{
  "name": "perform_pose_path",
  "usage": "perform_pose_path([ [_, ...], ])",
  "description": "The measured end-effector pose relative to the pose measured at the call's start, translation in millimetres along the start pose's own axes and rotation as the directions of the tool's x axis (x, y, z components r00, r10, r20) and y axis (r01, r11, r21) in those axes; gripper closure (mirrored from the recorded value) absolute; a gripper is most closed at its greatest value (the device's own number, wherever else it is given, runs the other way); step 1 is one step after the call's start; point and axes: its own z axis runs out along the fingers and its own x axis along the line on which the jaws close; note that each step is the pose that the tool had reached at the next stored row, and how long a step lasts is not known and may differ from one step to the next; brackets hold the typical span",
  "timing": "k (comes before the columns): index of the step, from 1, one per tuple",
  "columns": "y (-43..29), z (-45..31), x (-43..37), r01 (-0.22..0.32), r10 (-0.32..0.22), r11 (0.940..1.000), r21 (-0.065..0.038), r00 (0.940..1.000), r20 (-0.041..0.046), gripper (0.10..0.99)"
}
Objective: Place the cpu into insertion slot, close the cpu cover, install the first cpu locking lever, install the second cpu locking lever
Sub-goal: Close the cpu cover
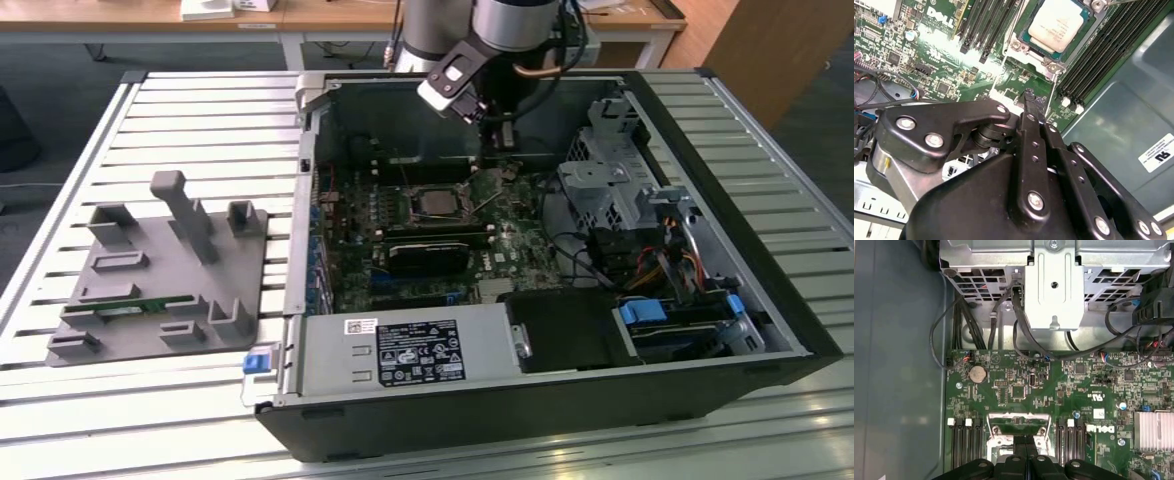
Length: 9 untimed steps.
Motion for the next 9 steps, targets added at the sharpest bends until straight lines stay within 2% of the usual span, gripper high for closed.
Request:
perform_pose_path([
  [9, 8.1, 1.0, 0.1, 0.0, 0.0, 1.0, 0.001, 1.0, -0.0002, 0.98],
])
